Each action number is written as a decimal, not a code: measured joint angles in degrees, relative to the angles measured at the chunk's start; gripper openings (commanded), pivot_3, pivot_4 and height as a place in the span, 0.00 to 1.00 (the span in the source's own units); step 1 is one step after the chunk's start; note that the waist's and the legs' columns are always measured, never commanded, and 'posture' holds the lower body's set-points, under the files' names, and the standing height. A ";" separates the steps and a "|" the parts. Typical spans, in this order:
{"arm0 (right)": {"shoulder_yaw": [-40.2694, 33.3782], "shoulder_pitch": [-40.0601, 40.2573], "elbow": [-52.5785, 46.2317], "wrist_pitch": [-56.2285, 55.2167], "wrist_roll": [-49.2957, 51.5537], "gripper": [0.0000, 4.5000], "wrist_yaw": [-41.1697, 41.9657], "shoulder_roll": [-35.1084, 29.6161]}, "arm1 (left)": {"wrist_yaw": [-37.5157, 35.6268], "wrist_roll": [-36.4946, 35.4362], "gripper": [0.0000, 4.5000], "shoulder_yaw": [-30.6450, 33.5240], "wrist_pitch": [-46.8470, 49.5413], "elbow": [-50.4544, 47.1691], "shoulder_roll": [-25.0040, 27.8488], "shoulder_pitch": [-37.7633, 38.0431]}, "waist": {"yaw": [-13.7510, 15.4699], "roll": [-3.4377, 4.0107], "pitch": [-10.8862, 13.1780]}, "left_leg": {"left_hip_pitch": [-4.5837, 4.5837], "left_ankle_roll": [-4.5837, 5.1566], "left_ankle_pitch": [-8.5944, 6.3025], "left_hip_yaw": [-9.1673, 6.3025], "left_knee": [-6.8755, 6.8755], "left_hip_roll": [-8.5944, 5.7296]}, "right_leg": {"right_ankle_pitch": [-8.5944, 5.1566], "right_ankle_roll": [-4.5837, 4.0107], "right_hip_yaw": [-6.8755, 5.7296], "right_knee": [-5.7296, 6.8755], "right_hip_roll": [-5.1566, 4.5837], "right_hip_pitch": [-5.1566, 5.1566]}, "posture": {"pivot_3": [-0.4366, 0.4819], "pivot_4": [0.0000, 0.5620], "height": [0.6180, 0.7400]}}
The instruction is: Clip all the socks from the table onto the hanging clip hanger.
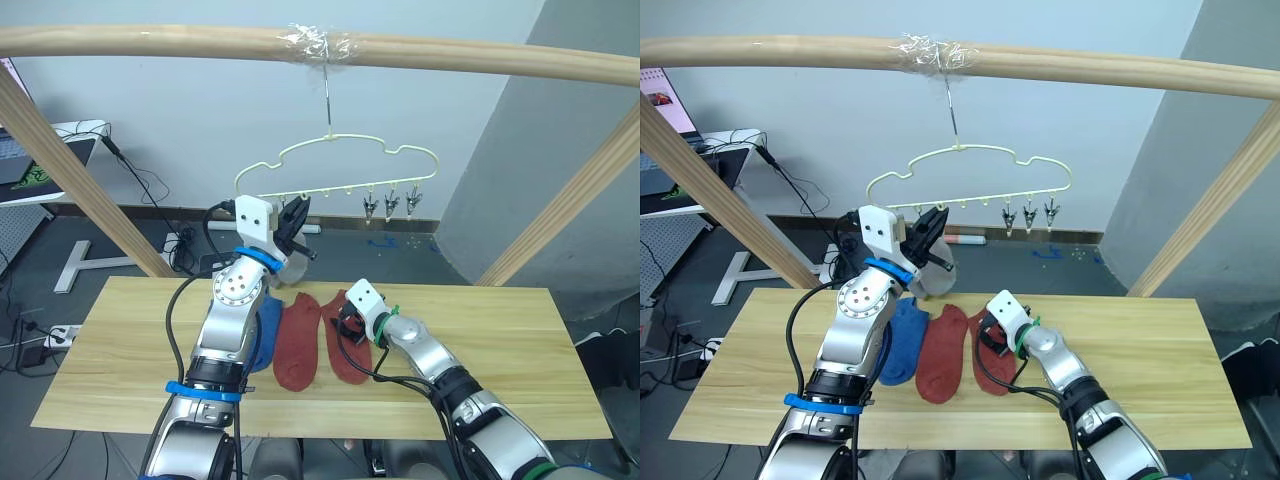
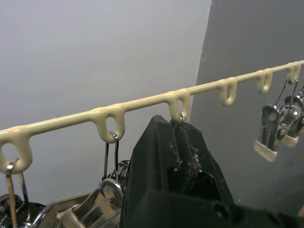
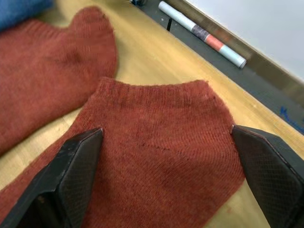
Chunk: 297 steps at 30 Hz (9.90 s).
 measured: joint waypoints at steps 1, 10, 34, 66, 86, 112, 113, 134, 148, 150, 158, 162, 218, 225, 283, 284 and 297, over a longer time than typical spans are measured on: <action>-0.41 -0.12 0.45 0.04 0.00 0.86 0.01 0.22 | -0.16 -0.17 0.00 0.00 0.20 -0.17 0.04 0.06 | 0.10 0.00 0.00 | 0.01 0.01 0.00 -0.01 0.00 0.02 | 0.01 -0.02 -0.01 0.01 0.02 0.00 | 0.50 0.30 0.71; -0.80 3.13 -2.95 -0.03 -0.22 0.15 1.50 0.28 | -3.44 -5.77 0.00 1.99 6.59 -3.73 1.37 0.46 | 0.50 0.00 0.00 | 0.01 0.02 0.01 0.00 0.00 0.01 | 0.02 -0.02 0.01 0.01 0.02 0.01 | 0.50 0.30 0.71; 0.51 1.98 -41.82 21.15 2.26 0.01 7.14 0.51 | -14.43 -25.06 0.00 7.63 29.45 -8.30 6.93 -2.47 | 0.39 0.03 0.02 | -0.08 0.00 0.01 -0.07 -0.13 0.03 | 0.01 -0.02 -0.04 -0.19 0.04 -0.04 | 0.46 0.28 0.71; -1.96 -1.95 -40.27 22.69 6.21 0.00 4.87 3.72 | -13.91 -24.53 0.48 7.26 28.70 -9.86 6.46 -0.08 | 0.39 0.03 0.02 | -0.09 0.00 0.01 -0.06 -0.18 0.04 | 0.01 -0.02 -0.04 -0.21 0.04 -0.07 | 0.48 0.28 0.71; 3.97 -2.09 -39.96 17.16 1.30 0.55 5.05 -1.71 | -19.15 -23.93 0.78 6.50 29.43 -13.28 14.10 5.66 | 0.44 0.04 0.03 | -0.12 0.01 0.01 -0.05 -0.24 0.04 | 0.00 -0.02 -0.04 -0.28 0.04 -0.11 | 0.50 0.27 0.71; -9.85 10.19 -64.42 29.00 4.63 0.55 -4.77 -0.87 | -39.75 -17.42 0.78 -0.47 9.89 -14.94 22.56 9.65 | 0.29 0.11 0.12 | -0.14 0.01 0.01 0.04 -0.29 0.09 | -0.17 0.11 0.06 -0.32 0.11 -0.17 | 0.45 0.30 0.71; -10.57 9.26 -63.95 29.37 5.01 0.55 -5.21 -0.35 | -39.80 -17.45 0.78 -0.46 9.72 -14.81 22.25 9.33 | 0.29 0.11 0.12 | -0.14 0.01 0.01 0.04 -0.29 0.09 | -0.16 0.11 0.05 -0.32 0.11 -0.16 | 0.45 0.30 0.71; -14.49 -1.22 -52.42 29.66 9.20 0.55 -8.69 2.77 | -39.29 -17.54 0.78 -0.43 10.25 -14.63 20.49 7.61 | 0.26 0.13 0.12 | -0.17 0.03 0.00 0.06 -0.32 0.10 | -0.06 -0.07 0.05 -0.30 0.12 -0.22 | 0.47 0.28 0.71; -14.35 -4.42 -48.61 27.33 10.91 0.55 -8.63 3.58 | -38.12 -17.57 0.78 -0.43 12.34 -14.76 19.93 7.01 | 0.33 0.13 0.12 | -0.18 0.03 0.00 0.06 -0.32 0.09 | -0.05 -0.08 0.05 -0.30 0.11 -0.23 | 0.48 0.28 0.71; -14.36 -4.53 -48.48 27.30 11.23 0.55 -8.65 3.82 | -38.07 -17.57 0.78 -0.43 12.48 -14.78 19.92 7.01 | 0.34 0.13 0.12 | -0.17 0.03 0.00 0.06 -0.33 0.09 | -0.05 -0.08 0.05 -0.30 0.11 -0.23 | 0.48 0.28 0.71; -15.31 -4.59 -47.47 27.27 11.45 0.01 -8.81 4.14 | -36.71 -17.24 0.78 -0.83 13.77 -15.24 19.28 7.00 | 0.35 0.13 0.12 | -0.18 0.03 0.00 0.07 -0.33 0.09 | -0.05 -0.08 0.05 -0.30 0.11 -0.23 | 0.48 0.28 0.71; -15.34 -4.72 -47.19 27.17 11.44 0.00 -8.80 4.13 | -35.24 -13.75 0.78 -3.44 13.71 -14.95 19.30 6.89 | 0.32 0.13 0.13 | -0.18 0.03 0.00 0.06 -0.33 0.09 | -0.05 -0.08 0.05 -0.29 0.11 -0.24 | 0.48 0.28 0.71; -15.31 -5.25 -48.80 30.05 14.00 0.00 -9.17 4.67 | -15.27 11.17 0.01 -13.06 -21.53 20.88 3.42 -2.52 | -0.82 0.17 0.15 | -0.27 0.04 0.00 0.10 -0.33 0.06 | -0.04 -0.07 0.07 -0.26 0.07 -0.33 | 0.41 0.30 0.71; -15.28 -4.99 -49.53 31.42 15.12 0.00 -9.18 4.72 | -11.40 13.89 0.01 -13.04 -25.33 23.18 3.76 -3.81 | -0.93 0.18 0.15 | -0.26 0.04 -0.01 0.10 -0.33 0.06 | -0.04 -0.07 0.06 -0.26 0.08 -0.33 | 0.41 0.30 0.71; -9.93 10.87 -70.96 33.89 14.11 0.76 -6.64 -6.68 | -29.26 -4.68 0.38 -7.84 -7.31 0.43 14.91 5.25 | -1.11 0.19 0.17 | -0.23 0.03 0.00 0.07 -0.31 0.06 | -0.20 0.19 0.07 -0.28 0.09 -0.28 | 0.40 0.29 0.71; -10.23 11.25 -71.29 33.74 14.03 0.72 -7.35 -6.14 | -29.28 -5.60 0.39 -7.60 -5.76 -0.25 14.79 5.23 | -1.11 0.19 0.17 | -0.24 0.03 0.00 0.07 -0.30 0.06 | -0.20 0.19 0.07 -0.28 0.09 -0.28 | 0.40 0.29 0.71; -11.02 9.01 -64.04 33.15 11.04 0.64 -14.42 -2.29 | -29.40 -8.58 0.40 -5.06 2.02 -5.39 14.81 3.39 | -1.03 0.19 0.17 | -0.23 0.03 0.00 0.08 -0.31 0.06 | -0.17 0.13 0.08 -0.28 0.10 -0.29 | 0.42 0.27 0.71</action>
